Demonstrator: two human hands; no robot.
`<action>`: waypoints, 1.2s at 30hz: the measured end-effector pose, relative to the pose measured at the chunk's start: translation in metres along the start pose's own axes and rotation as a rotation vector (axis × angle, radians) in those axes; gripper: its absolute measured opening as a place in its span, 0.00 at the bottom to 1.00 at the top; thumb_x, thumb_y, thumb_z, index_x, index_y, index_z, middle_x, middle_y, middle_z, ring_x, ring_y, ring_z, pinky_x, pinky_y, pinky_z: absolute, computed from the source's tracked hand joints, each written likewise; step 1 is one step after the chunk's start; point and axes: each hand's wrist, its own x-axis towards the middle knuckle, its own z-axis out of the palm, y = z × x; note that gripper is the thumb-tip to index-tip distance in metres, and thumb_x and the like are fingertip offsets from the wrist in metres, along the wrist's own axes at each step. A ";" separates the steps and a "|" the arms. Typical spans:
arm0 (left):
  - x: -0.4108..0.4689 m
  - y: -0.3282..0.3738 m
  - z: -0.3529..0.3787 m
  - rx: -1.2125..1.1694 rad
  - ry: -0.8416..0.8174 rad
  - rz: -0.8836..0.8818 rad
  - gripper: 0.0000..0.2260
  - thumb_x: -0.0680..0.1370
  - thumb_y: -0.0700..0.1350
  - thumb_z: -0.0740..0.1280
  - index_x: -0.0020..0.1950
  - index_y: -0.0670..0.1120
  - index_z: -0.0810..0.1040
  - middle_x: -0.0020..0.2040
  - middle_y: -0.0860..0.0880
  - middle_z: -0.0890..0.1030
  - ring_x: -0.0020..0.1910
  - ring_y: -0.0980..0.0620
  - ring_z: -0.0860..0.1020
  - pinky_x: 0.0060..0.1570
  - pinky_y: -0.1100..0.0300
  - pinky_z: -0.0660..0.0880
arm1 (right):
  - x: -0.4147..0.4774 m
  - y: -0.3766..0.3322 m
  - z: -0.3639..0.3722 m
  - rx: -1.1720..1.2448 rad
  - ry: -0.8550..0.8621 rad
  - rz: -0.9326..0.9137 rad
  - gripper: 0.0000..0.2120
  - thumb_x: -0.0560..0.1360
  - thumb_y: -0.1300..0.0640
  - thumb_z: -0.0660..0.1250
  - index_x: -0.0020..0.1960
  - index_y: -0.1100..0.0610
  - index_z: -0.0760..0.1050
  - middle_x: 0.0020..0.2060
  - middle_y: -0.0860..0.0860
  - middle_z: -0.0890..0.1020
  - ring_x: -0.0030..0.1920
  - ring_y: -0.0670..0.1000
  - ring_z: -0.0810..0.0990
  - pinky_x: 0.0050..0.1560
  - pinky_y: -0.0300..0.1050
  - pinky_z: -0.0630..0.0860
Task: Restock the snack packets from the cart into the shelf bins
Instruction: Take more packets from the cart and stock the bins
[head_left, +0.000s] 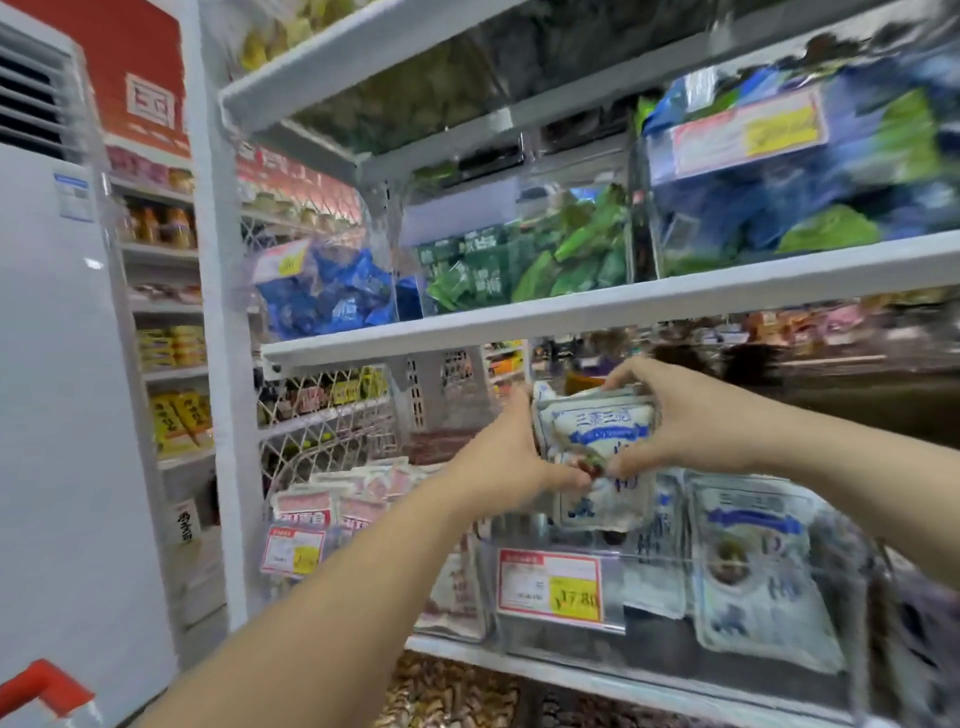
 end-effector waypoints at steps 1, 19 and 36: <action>0.005 0.001 0.002 0.022 -0.053 0.000 0.36 0.71 0.47 0.80 0.71 0.51 0.63 0.60 0.54 0.80 0.57 0.56 0.80 0.58 0.59 0.77 | 0.001 0.003 -0.001 -0.052 -0.022 0.005 0.29 0.60 0.49 0.83 0.55 0.47 0.72 0.47 0.43 0.81 0.44 0.43 0.80 0.49 0.44 0.78; 0.026 -0.005 0.030 0.447 -0.560 -0.355 0.55 0.72 0.64 0.73 0.82 0.42 0.42 0.78 0.43 0.65 0.69 0.45 0.72 0.65 0.53 0.75 | -0.014 0.015 0.026 -0.822 -0.237 -0.011 0.26 0.66 0.28 0.69 0.46 0.50 0.73 0.38 0.44 0.75 0.47 0.51 0.77 0.64 0.54 0.66; 0.021 -0.012 0.030 -0.048 -0.748 -0.291 0.14 0.79 0.45 0.72 0.63 0.53 0.76 0.66 0.46 0.81 0.62 0.47 0.80 0.64 0.53 0.77 | -0.023 0.028 0.028 -0.685 -0.283 -0.009 0.32 0.66 0.28 0.70 0.58 0.46 0.65 0.46 0.45 0.77 0.58 0.52 0.74 0.76 0.57 0.52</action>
